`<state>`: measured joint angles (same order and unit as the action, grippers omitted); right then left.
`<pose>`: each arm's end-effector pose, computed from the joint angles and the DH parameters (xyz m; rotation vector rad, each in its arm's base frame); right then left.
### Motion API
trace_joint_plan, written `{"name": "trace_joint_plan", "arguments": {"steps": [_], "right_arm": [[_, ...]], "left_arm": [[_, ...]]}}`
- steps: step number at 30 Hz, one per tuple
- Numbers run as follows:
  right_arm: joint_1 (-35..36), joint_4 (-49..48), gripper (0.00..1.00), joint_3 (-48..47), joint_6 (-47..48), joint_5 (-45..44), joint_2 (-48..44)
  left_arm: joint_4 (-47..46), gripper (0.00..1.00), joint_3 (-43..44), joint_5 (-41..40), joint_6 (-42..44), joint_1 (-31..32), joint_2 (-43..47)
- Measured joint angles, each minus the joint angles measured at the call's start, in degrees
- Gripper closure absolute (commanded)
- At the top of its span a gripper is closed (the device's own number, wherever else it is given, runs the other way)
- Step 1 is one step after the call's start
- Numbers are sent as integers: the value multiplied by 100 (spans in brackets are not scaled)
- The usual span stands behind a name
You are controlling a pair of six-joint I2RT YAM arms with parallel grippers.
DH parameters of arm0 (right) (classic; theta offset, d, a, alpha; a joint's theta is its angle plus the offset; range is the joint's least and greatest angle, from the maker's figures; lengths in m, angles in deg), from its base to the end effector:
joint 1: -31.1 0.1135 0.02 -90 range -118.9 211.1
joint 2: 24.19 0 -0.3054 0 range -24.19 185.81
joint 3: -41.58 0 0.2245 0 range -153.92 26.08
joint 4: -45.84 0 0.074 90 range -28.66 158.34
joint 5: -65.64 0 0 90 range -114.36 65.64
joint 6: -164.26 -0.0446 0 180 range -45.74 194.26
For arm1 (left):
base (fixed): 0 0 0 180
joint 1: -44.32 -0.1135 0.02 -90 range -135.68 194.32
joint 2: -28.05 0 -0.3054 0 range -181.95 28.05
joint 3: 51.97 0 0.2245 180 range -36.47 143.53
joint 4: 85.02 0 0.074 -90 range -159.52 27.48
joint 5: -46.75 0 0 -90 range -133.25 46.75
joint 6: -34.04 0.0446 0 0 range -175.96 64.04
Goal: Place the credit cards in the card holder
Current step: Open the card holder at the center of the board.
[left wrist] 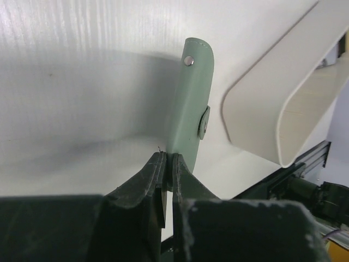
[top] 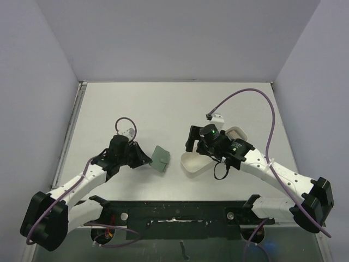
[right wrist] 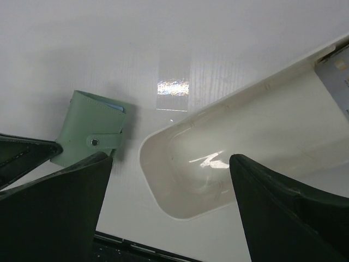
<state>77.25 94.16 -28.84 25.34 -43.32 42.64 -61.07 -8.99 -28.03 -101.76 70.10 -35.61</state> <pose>0.1535 0.1388 0.3266 0.2192 2.3328 0.4555 0.1550 -0.0879 0.2257 -0.2976 2.4909 -0.8837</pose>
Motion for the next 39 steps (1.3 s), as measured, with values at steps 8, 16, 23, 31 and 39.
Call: {"name": "trace_joint_plan", "arguments": {"steps": [8,16,23,31,39], "right_arm": [[234,-627,39,-28,-87,251,304],[476,-1217,61,-289,-101,723,1185],[962,-1311,62,-769,0,922,1902],[1292,-1298,61,-1139,184,1152,2618],[1429,-1130,63,-1449,376,1191,3241]], "left_arm": [[-459,100,-476,52,-680,0,876],[-835,100,-946,162,-1202,0,1075],[-872,100,-1049,181,-1436,-2,1355],[-1027,100,-1384,262,-1963,-2,1683],[-643,100,-1408,-24,-1989,-2,1996]]}}
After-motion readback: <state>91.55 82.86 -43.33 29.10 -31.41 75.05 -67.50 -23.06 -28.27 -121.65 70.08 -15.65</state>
